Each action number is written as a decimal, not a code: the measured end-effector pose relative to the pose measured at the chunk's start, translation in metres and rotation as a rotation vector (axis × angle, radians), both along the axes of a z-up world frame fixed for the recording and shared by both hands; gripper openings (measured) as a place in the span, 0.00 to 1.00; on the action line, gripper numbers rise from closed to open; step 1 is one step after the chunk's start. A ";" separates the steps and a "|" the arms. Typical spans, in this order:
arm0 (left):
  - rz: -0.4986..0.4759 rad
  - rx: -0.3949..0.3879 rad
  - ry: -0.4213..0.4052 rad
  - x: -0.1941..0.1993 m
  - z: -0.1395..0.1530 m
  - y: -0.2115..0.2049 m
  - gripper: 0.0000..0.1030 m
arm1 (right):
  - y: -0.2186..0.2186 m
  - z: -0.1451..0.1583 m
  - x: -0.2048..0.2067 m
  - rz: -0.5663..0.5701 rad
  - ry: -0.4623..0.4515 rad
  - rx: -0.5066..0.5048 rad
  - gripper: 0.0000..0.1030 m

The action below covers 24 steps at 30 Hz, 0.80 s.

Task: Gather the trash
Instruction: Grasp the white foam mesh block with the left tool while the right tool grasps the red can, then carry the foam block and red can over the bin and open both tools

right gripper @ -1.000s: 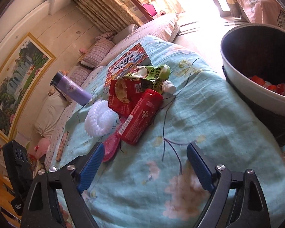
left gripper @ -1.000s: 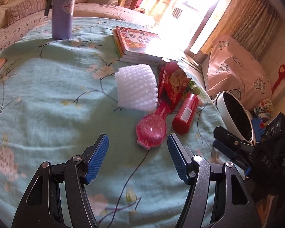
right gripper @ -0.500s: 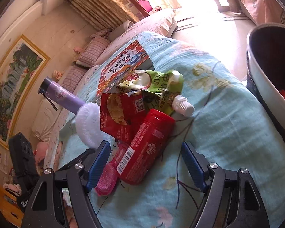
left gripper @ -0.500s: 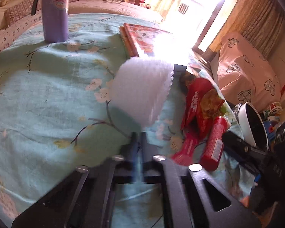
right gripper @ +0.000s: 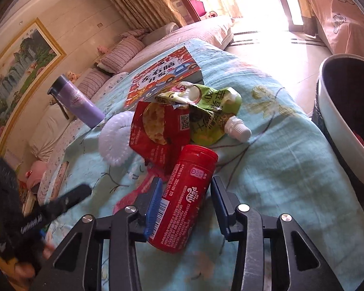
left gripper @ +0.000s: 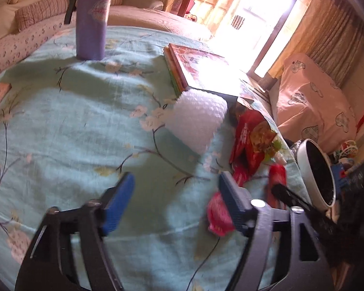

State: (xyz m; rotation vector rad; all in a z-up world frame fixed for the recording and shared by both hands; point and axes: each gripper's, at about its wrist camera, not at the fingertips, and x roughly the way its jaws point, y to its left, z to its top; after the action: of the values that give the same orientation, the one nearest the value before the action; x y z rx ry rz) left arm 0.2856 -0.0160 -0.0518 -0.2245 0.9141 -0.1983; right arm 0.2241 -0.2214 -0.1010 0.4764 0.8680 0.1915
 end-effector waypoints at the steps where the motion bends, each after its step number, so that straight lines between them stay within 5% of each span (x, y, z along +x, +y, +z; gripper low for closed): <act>1: 0.005 0.014 -0.003 0.006 0.000 -0.003 0.77 | -0.002 0.001 -0.003 -0.001 -0.001 0.000 0.40; 5: 0.008 0.072 -0.017 0.029 -0.001 -0.023 0.77 | -0.013 0.002 -0.017 -0.009 0.000 0.027 0.39; 7: 0.027 0.166 -0.044 0.041 -0.003 -0.035 0.75 | -0.016 0.003 -0.020 -0.005 -0.003 0.037 0.39; 10: 0.011 0.188 -0.018 0.052 -0.011 -0.036 0.11 | -0.017 0.005 -0.021 -0.001 -0.006 0.037 0.39; 24: -0.052 0.062 -0.080 -0.050 0.028 -0.024 0.10 | -0.026 0.039 -0.055 0.046 -0.118 0.050 0.37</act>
State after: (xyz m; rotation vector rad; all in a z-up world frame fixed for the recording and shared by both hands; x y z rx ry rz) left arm 0.2358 -0.0398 -0.0242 -0.1351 0.8459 -0.2250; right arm 0.1687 -0.2469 -0.0617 0.4868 0.7610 0.2814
